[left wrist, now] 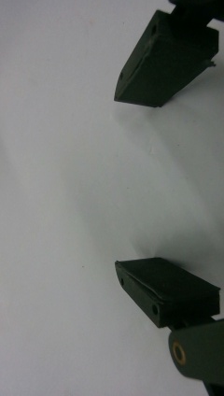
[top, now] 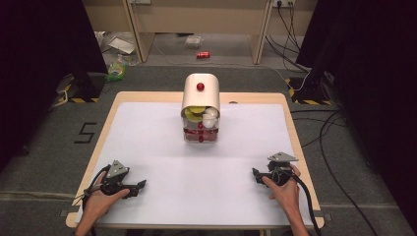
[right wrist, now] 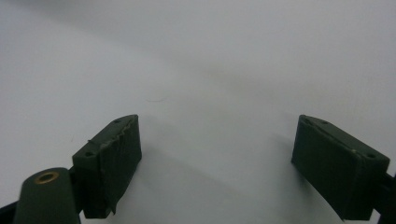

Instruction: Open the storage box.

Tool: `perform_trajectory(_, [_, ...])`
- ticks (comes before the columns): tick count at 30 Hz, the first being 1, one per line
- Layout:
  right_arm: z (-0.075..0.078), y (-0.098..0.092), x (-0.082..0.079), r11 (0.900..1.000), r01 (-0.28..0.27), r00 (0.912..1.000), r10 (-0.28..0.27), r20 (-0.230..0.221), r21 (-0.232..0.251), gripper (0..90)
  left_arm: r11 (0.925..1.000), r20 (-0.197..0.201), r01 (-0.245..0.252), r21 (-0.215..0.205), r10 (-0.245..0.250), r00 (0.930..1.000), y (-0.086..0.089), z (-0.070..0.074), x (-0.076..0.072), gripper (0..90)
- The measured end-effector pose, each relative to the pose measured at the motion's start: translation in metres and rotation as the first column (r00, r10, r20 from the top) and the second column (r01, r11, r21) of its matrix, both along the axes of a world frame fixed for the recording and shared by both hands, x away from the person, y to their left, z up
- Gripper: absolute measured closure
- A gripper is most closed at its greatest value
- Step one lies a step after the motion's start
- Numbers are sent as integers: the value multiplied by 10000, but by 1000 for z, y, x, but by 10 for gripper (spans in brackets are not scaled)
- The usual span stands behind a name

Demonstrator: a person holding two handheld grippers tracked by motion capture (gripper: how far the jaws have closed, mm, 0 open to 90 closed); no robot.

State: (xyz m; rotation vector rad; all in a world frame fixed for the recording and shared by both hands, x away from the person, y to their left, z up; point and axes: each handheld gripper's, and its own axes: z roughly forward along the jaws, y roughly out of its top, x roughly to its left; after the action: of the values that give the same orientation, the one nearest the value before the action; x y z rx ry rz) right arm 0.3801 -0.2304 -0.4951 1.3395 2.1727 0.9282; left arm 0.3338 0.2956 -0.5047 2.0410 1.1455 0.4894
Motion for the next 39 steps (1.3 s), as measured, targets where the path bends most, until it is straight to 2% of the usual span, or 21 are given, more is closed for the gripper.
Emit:
perform_trajectory(5, [2,1,-1,9998,-201,9997,201,104,-54,191,10000,-2,-4,-6,4,10000,0,0,0,150])
perform_trajectory(9, [6,0,-2,9995,-264,9992,258,312,187,206,10000,-4,-1,-3,1,10000,0,0,0,150])
perform_trajectory(16, [19,8,-4,9966,-809,9951,797,587,181,243,10000,-15,-3,-22,3,10000,0,0,0,150])
perform_trajectory(17, [22,10,-4,9952,-896,9946,874,556,386,246,10000,-16,-3,-24,3,10000,0,0,0,150])
perform_trajectory(18, [25,13,-4,9909,-1019,9938,974,530,885,256,10000,-19,-6,-27,6,10000,0,0,0,150])
perform_trajectory(20, [27,15,-4,9891,-1082,9932,1031,548,1000,259,10000,-17,-4,-26,4,10000,0,0,0,150])
perform_trajectory(24, [39,27,-2,9851,-1471,9873,1408,737,887,295,10000,-22,-7,-32,7,10000,0,0,0,150])
perform_trajectory(28, [49,33,0,9850,-1536,9856,1470,838,786,296,10000,-29,-2,-33,1,10000,0,0,0,150])
perform_trajectory(32, [62,43,3,9814,-1758,9804,1673,1044,775,296,10000,-27,-4,-29,4,10000,0,0,0,150])
perform_trajectory(34, [73,54,5,9747,-2084,9728,1980,1200,812,297,10000,-22,-5,-63,5,10000,0,0,0,150])
perform_trajectory(35, [73,54,5,9747,-2084,9728,1980,1200,812,297,10000,-22,-5,-63,5,10000,0,0,0,150])
perform_trajectory(37, [82,66,7,9670,-2410,9649,2294,1282,831,307,10000,-31,0,-37,0,10000,0,0,0,150])
perform_trajectory(38, [82,66,7,9670,-2410,9649,2294,1282,831,307,10000,-31,2,-36,-2,10000,0,0,0,150])
perform_trajectory(39, [85,74,10,9629,-2574,9605,2458,1306,808,310,10000,-30,1,-36,-1,10000,0,0,0,150])
